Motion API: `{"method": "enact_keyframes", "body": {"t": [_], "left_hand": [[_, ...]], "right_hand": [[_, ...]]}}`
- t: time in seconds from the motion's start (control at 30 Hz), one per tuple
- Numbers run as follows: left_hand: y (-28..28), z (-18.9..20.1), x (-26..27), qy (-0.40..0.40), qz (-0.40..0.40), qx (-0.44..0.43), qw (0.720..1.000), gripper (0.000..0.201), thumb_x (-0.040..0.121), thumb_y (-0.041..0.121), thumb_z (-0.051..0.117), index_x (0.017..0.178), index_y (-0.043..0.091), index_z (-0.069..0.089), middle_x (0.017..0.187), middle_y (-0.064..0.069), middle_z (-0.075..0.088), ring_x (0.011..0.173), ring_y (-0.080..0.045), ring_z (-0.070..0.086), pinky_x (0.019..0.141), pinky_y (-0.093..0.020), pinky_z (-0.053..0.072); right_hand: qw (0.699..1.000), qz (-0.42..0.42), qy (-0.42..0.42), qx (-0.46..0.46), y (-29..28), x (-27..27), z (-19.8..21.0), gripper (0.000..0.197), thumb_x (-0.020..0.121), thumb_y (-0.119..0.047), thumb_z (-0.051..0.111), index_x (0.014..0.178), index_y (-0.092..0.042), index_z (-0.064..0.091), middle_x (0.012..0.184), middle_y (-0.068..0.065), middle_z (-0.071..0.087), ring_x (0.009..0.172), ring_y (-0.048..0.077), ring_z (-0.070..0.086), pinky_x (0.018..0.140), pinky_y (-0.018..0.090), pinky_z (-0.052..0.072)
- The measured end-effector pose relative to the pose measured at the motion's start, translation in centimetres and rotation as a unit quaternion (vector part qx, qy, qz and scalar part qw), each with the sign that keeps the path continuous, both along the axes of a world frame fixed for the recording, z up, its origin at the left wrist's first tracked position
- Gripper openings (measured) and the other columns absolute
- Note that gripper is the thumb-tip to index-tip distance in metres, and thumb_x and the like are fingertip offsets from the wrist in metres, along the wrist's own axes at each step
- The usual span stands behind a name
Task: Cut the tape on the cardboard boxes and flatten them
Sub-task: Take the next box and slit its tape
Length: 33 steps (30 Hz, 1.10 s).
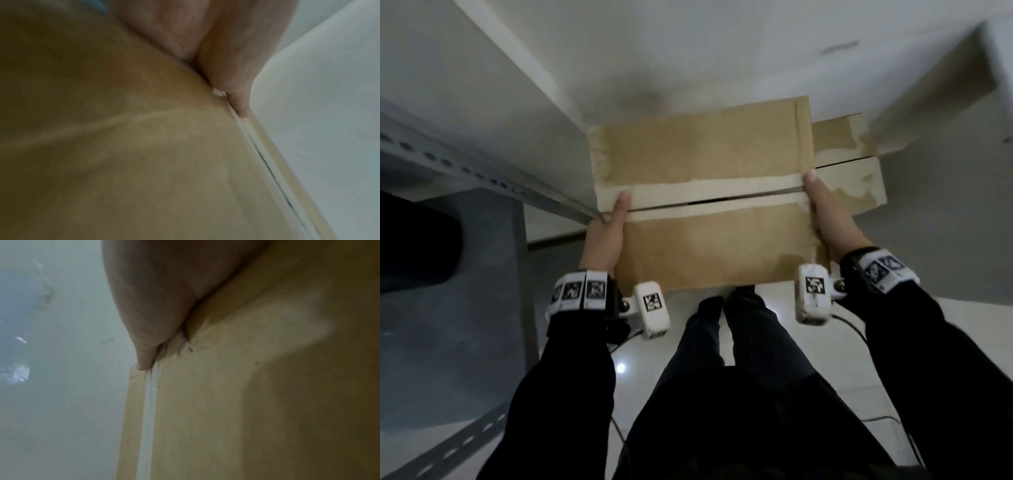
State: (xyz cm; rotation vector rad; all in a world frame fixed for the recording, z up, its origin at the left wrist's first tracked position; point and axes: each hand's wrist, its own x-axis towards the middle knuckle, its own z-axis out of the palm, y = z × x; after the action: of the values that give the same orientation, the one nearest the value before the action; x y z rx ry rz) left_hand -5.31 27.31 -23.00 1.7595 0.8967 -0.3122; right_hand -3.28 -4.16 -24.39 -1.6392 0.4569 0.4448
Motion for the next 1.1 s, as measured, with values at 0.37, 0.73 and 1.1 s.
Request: {"method": "enact_keyframes", "body": {"t": [0.37, 0.73, 1.1], "left_hand": [[-21.1, 11.8, -1.5, -0.199, -0.160, -0.048, 0.966, 0.060, 0.080, 0.061, 0.056, 0.122, 0.017, 0.060, 0.115, 0.007, 0.066, 0.110, -0.010, 0.060, 0.105, -0.038, 0.044], [-50.0, 14.8, -2.6, -0.245, -0.250, -0.098, 0.932, 0.077, 0.076, 0.073, 0.055, 0.124, 0.013, 0.060, 0.122, 0.002, 0.064, 0.115, -0.015, 0.058, 0.106, -0.041, 0.042], [-69.9, 11.6, 2.3, -0.217, -0.246, -0.152, 0.932, 0.071, 0.085, 0.063, 0.054, 0.130, 0.008, 0.052, 0.128, -0.005, 0.059, 0.119, -0.023, 0.054, 0.106, -0.044, 0.041]], "right_hand": [[0.975, -0.188, -0.118, -0.008, -18.7, -11.0, 11.5, 0.042, 0.098, -0.051, 0.033, 0.121, -0.028, 0.060, 0.111, -0.013, 0.068, 0.103, 0.000, 0.064, 0.079, 0.016, 0.051], [0.941, -0.286, -0.160, -0.083, -45.9, -17.2, 18.4, 0.034, 0.096, -0.054, 0.038, 0.098, -0.033, 0.065, 0.099, -0.016, 0.068, 0.090, -0.002, 0.065, 0.081, 0.022, 0.049], [0.947, -0.267, -0.112, -0.136, -67.0, -10.8, 16.1, 0.041, 0.096, -0.052, 0.042, 0.110, -0.019, 0.061, 0.103, 0.002, 0.066, 0.081, 0.010, 0.062, 0.064, 0.020, 0.053]]}}
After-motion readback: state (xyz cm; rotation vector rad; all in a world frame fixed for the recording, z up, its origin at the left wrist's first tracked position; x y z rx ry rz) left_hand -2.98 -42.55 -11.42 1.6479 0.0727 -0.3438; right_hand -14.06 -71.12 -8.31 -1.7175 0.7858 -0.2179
